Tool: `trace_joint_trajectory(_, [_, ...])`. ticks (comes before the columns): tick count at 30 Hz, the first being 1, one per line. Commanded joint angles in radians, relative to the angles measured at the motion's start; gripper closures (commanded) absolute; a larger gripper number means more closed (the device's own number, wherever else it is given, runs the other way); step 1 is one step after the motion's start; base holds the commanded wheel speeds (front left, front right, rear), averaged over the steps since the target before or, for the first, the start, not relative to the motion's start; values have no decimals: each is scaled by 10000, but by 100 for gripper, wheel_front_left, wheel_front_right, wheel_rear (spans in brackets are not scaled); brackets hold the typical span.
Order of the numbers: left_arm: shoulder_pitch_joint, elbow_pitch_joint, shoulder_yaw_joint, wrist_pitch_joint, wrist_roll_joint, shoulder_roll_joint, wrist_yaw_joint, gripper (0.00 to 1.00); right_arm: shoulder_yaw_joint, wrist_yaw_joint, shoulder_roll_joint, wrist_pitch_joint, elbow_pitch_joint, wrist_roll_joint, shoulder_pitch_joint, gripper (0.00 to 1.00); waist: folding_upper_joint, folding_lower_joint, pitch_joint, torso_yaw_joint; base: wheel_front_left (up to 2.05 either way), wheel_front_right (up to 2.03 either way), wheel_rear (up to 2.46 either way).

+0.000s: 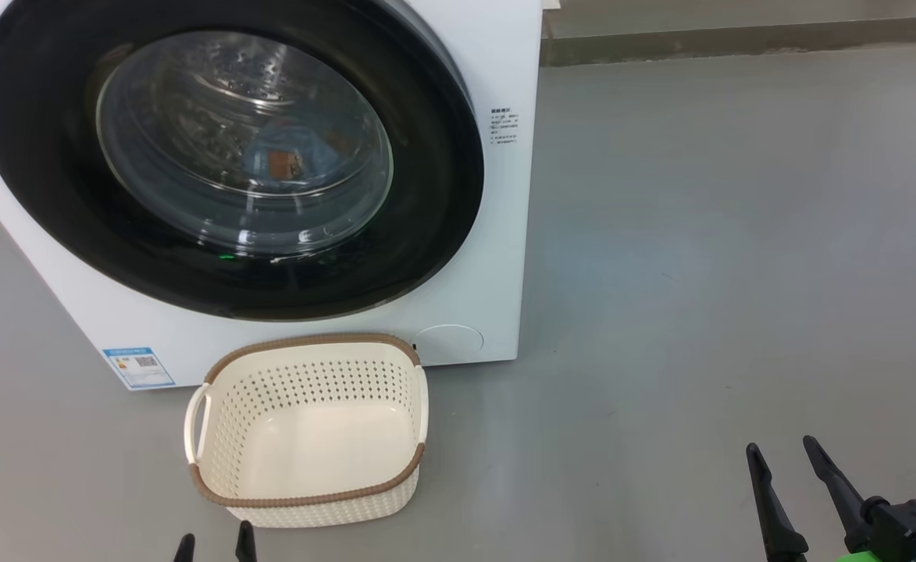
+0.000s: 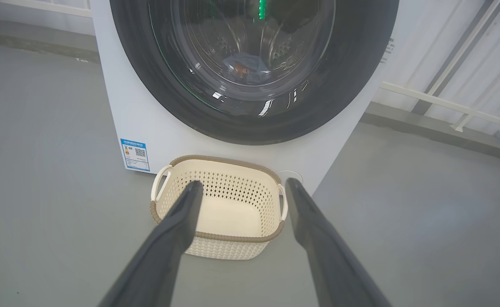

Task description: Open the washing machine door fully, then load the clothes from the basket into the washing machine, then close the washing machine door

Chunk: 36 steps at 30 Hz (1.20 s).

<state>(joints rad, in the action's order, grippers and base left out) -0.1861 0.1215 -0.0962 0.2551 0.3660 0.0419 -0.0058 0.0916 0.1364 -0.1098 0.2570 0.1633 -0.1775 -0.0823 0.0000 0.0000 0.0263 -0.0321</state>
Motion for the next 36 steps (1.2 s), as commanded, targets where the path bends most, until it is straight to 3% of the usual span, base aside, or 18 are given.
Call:
trace_joint_trajectory(1, [209,-304,316,67,-15,83,-37,0,-190,-57,-126,48,-211,67,292,0,0,0,-1,-26,0,0,0])
trace_joint_trajectory(3, [199,-344,300,67,64,83,-134,0,-196,-57,-112,48,-207,71,288,0,0,0,0,-57,0,0,0])
trace_joint_trajectory(4, [-5,96,-15,-6,65,-25,-134,100,-25,2,33,-2,151,-2,-10,100,0,0,0,-57,0,0,0])
trace_joint_trajectory(15, [143,574,8,-202,834,-76,-198,100,-50,-2,210,-252,693,-842,71,100,0,22,7,-37,0,0,0])
trace_joint_trajectory(19, [240,604,61,-306,1243,-58,-233,100,-49,-3,223,-362,698,-1300,130,100,0,2,-22,-24,0,0,0])
trace_joint_trajectory(36, [653,714,301,-759,2967,11,-386,100,-16,-12,279,-852,713,-3245,397,100,0,0,-67,27,0,0,0])
